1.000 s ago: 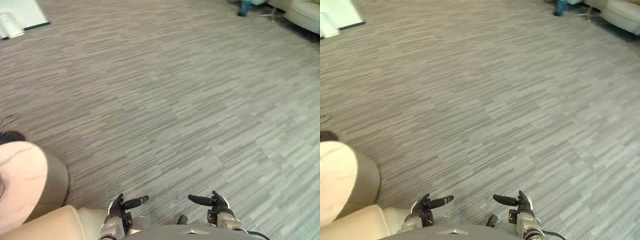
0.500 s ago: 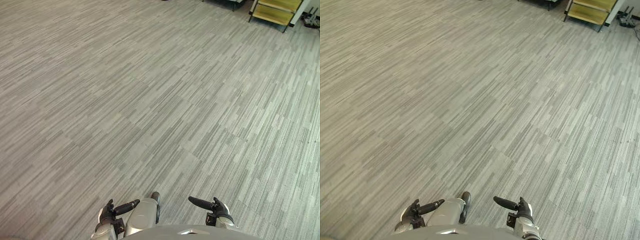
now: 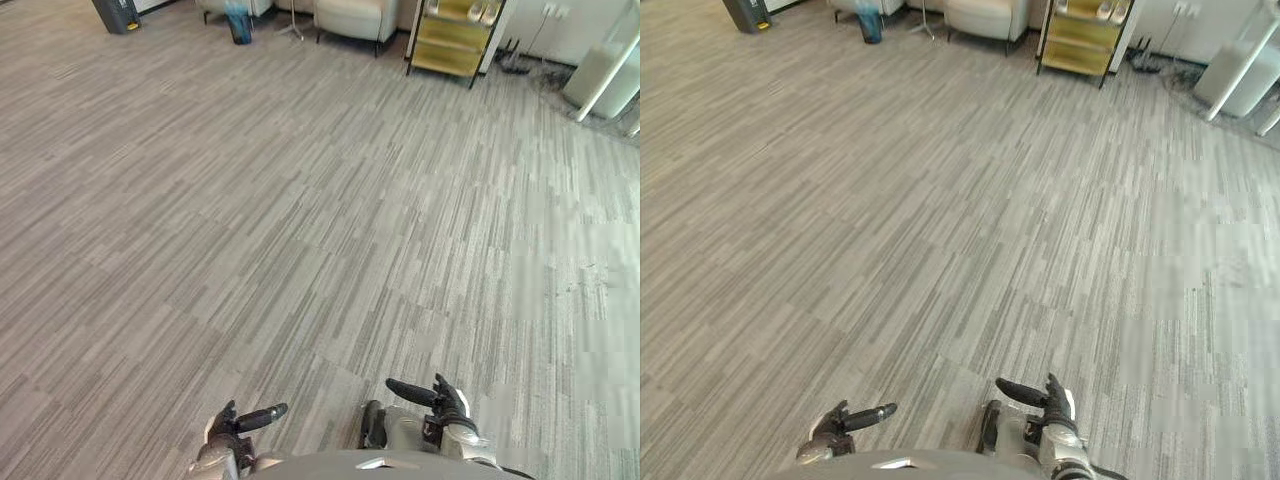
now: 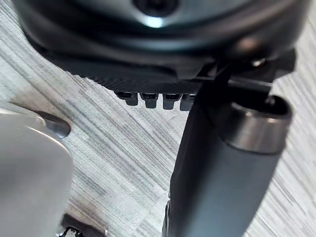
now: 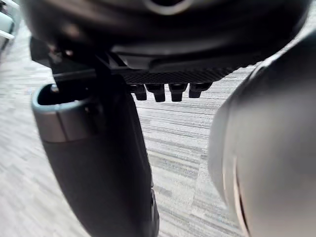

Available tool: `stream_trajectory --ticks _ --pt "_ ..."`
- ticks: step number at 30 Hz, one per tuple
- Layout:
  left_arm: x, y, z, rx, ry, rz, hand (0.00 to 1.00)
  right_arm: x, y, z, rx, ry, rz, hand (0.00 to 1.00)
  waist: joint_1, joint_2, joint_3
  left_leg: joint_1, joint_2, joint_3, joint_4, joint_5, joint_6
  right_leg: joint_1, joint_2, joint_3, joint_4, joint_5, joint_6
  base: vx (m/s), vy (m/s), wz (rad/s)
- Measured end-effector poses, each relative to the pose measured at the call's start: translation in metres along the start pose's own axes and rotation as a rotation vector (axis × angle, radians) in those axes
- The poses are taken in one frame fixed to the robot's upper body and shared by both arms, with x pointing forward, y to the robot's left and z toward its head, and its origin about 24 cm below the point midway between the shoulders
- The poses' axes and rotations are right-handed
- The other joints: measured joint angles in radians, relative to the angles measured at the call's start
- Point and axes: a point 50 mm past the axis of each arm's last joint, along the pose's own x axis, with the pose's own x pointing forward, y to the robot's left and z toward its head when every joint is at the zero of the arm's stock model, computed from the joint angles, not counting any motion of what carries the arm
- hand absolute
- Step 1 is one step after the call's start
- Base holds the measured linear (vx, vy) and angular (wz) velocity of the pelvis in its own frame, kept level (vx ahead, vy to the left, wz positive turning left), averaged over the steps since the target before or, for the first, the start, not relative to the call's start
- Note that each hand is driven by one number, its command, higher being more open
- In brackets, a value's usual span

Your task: Pick up cushions and gather them together orderly.

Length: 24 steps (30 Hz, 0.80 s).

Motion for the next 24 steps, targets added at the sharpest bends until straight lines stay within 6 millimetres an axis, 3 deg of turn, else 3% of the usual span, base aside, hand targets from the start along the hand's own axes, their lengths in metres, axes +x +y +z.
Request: stream_trajectory --ticks 2,3,6,7,8,9,10,11,12,13,15,16,17,18,19,20,21,22,23,24 --pt "0.000 -0.001 0.002 -0.014 -0.005 0.000 1.00 -0.001 -0.003 -0.007 -0.009 0.016 -0.010 1.00 -0.007 0.002 0.005 -0.128 0.000 -0.042 0.315 0.110 -0.034 0.100 0.029 -0.007 -0.081 -0.016 -0.012 0.56 -0.300 0.05" --pt "0.000 -0.002 0.007 -0.017 -0.032 -0.004 1.00 -0.003 -0.003 -0.009 -0.030 0.016 -0.011 1.00 -0.006 0.009 0.012 -0.242 0.005 -0.027 0.586 0.075 -0.039 0.219 0.066 -0.002 -0.173 -0.017 -0.015 0.56 -0.270 -0.12" --pt "0.000 0.000 0.018 -0.014 -0.082 -0.004 1.00 -0.004 0.009 -0.009 -0.045 0.011 0.019 1.00 0.014 -0.015 0.028 -0.389 -0.013 0.043 0.723 0.016 -0.011 0.368 0.093 0.040 -0.290 -0.024 -0.027 0.42 -0.139 -0.39" --pt "0.000 -0.001 0.020 -0.018 -0.101 -0.007 1.00 -0.003 0.015 -0.004 -0.042 0.001 0.034 1.00 0.022 -0.016 0.029 -0.467 -0.037 0.072 0.676 -0.030 0.015 0.413 0.100 0.082 -0.333 -0.024 -0.027 0.49 -0.055 -0.56" --pt "0.000 -0.001 0.020 -0.018 -0.101 -0.007 1.00 -0.003 0.015 -0.004 -0.042 0.001 0.034 1.00 0.023 -0.016 0.029 -0.468 -0.037 0.073 0.674 -0.031 0.016 0.414 0.100 0.084 -0.333 -0.024 -0.027 0.43 -0.003 -1.08" --pt "0.000 0.000 0.022 -0.006 -0.109 -0.008 1.00 -0.001 0.021 0.003 -0.034 0.001 0.047 1.00 0.048 -0.014 0.031 -0.521 -0.079 0.096 0.461 -0.052 0.038 0.459 0.087 0.151 -0.373 -0.023 -0.025 0.36 0.034 -0.93" --pt "-0.001 0.001 0.020 0.000 -0.105 -0.007 1.00 -0.001 0.023 0.004 -0.032 0.001 0.052 1.00 0.054 -0.015 0.031 -0.533 -0.096 0.095 0.354 -0.045 0.039 0.473 0.079 0.171 -0.389 -0.024 -0.024 0.47 0.084 -1.31" --pt "-0.001 0.002 0.016 -0.001 -0.097 -0.005 1.00 -0.002 0.026 0.006 -0.024 -0.003 0.061 1.00 0.065 -0.014 0.033 -0.547 -0.116 0.091 0.105 0.024 0.028 0.503 0.065 0.206 -0.429 -0.031 -0.011 0.60 0.112 -0.88" --pt "-0.002 0.004 0.011 -0.002 -0.084 0.000 1.00 -0.002 0.029 0.005 -0.020 0.001 0.066 1.00 0.075 -0.017 0.036 -0.544 -0.122 0.095 0.013 0.164 0.028 0.531 0.053 0.234 -0.455 -0.038 0.002 0.51 0.094 -0.88" --pt "-0.003 0.010 0.007 -0.009 -0.071 0.012 1.00 -0.004 0.035 0.002 -0.023 0.008 0.084 1.00 0.083 -0.035 0.033 -0.517 -0.142 0.122 -0.016 0.213 0.046 0.553 0.027 0.256 -0.478 -0.046 0.014 0.56 0.071 -0.45" --pt "-0.002 0.011 0.010 -0.004 -0.075 0.022 1.00 -0.005 0.038 0.002 -0.033 0.006 0.098 1.00 0.079 -0.052 0.039 -0.530 -0.154 0.138 0.050 0.175 0.081 0.567 0.000 0.268 -0.488 -0.009 0.055 0.53 0.084 -0.03" --pt "-0.002 0.012 0.009 -0.019 -0.071 0.028 1.00 -0.006 0.040 -0.001 -0.036 0.016 0.103 1.00 0.088 -0.057 0.047 -0.559 -0.144 0.169 0.185 0.150 0.105 0.598 -0.003 0.291 -0.477 0.028 0.078 0.39 0.107 0.05" --pt "-0.002 0.017 0.007 -0.027 -0.069 0.040 1.00 -0.007 0.043 -0.005 -0.033 0.027 0.109 1.00 0.100 -0.065 0.042 -0.593 -0.161 0.192 0.246 0.117 0.114 0.608 -0.010 0.308 -0.447 0.035 0.087 0.49 0.158 -0.01" --pt "-0.005 0.019 -0.002 -0.039 -0.047 0.052 1.00 -0.009 0.036 -0.017 -0.042 0.047 0.094 1.00 0.099 -0.056 -0.001 -0.558 -0.148 0.187 0.119 0.142 0.158 0.593 0.005 0.298 -0.361 0.029 0.095 0.36 0.143 0.00" --pt "-0.007 0.026 -0.010 -0.043 -0.022 0.061 1.00 -0.011 0.034 -0.024 -0.047 0.058 0.093 1.00 0.097 -0.084 -0.018 -0.500 -0.179 0.182 0.087 0.084 0.132 0.552 -0.015 0.290 -0.197 -0.004 0.147 0.36 0.122 0.07" --pt "-0.007 0.030 -0.010 -0.018 -0.020 0.067 1.00 -0.012 0.035 -0.026 -0.045 0.059 0.094 1.00 0.097 -0.105 -0.024 -0.469 -0.204 0.181 0.061 0.071 0.141 0.505 -0.039 0.295 -0.074 -0.003 0.150 0.42 0.082 0.19" --pt "-0.006 0.033 -0.005 -0.007 -0.030 0.072 1.00 -0.012 0.031 -0.029 -0.045 0.064 0.085 1.00 0.092 -0.128 -0.017 -0.397 -0.242 0.175 0.023 0.049 0.167 0.374 -0.067 0.294 0.234 0.118 0.239 0.45 0.049 0.20" --pt "-0.005 0.033 -0.005 -0.007 -0.030 0.073 1.00 -0.012 0.028 -0.031 -0.045 0.068 0.080 1.00 0.087 -0.129 -0.013 -0.372 -0.250 0.167 0.012 0.041 0.173 0.338 -0.072 0.290 0.321 0.194 0.238 0.55 0.042 0.37" --pt "-0.005 0.033 -0.006 -0.005 -0.021 0.072 1.00 -0.010 0.020 -0.025 -0.034 0.049 0.063 1.00 0.070 -0.116 -0.001 -0.282 -0.265 0.137 -0.014 0.021 0.176 0.220 -0.096 0.257 0.558 0.196 0.187 0.45 0.009 0.60" --pt "-0.005 0.029 -0.005 0.005 -0.021 0.060 1.00 -0.009 0.012 -0.021 -0.040 0.025 0.045 1.00 0.048 -0.100 0.005 -0.210 -0.266 0.097 -0.040 0.010 0.187 0.157 -0.107 0.208 0.627 0.133 0.128 0.46 0.003 0.69"
